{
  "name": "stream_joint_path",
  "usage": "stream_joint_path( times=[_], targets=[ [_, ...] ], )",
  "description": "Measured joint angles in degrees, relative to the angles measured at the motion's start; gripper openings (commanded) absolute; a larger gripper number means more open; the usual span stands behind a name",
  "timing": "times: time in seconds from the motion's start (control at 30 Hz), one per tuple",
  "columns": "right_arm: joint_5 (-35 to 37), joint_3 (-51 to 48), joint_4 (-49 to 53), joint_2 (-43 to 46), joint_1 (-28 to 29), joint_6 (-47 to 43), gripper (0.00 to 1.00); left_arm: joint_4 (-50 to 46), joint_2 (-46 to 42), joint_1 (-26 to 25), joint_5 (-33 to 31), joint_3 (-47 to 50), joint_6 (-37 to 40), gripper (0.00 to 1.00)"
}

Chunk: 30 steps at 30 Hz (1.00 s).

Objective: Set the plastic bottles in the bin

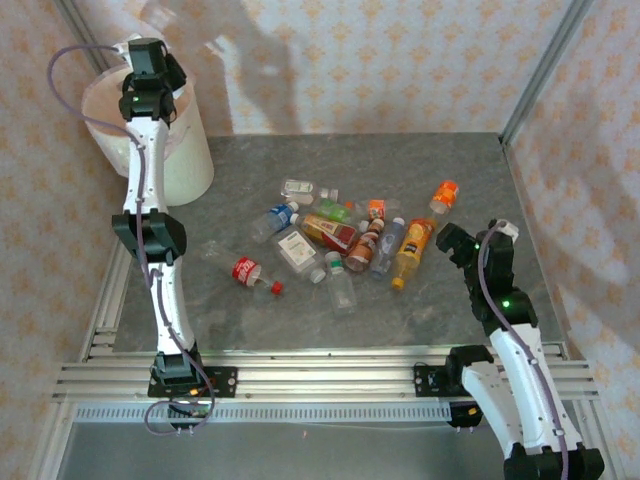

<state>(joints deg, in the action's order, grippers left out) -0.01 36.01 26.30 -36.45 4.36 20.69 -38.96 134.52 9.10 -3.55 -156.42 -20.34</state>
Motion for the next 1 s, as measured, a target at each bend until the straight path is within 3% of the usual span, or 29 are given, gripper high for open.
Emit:
stream_joint_path(
  times=[0.3,0.57,0.77,1.0],
  targets=[
    [0.02,0.0,1.01,-0.07,0.0,-0.26,0.99,-4.31,-1.31,0.33,5.18,5.99,2.97,0.44],
    [0.0,0.0,1.16,-0.61,0.0,-1.22,0.99,-5.46,-12.09,0.66,7.5,20.2,2.82,0.45],
    [-0.26,0.0,1.14,-1.51,0.0,-1.33,0.99,-7.04,-16.04,0.68,10.95,22.99,0.9,0.65],
    [-0.46,0.0,1.16,-1.86,0.0,-1.31,0.99,-8.66,-15.74,0.66,17.97,22.51,0.7,0.81]
  ],
)
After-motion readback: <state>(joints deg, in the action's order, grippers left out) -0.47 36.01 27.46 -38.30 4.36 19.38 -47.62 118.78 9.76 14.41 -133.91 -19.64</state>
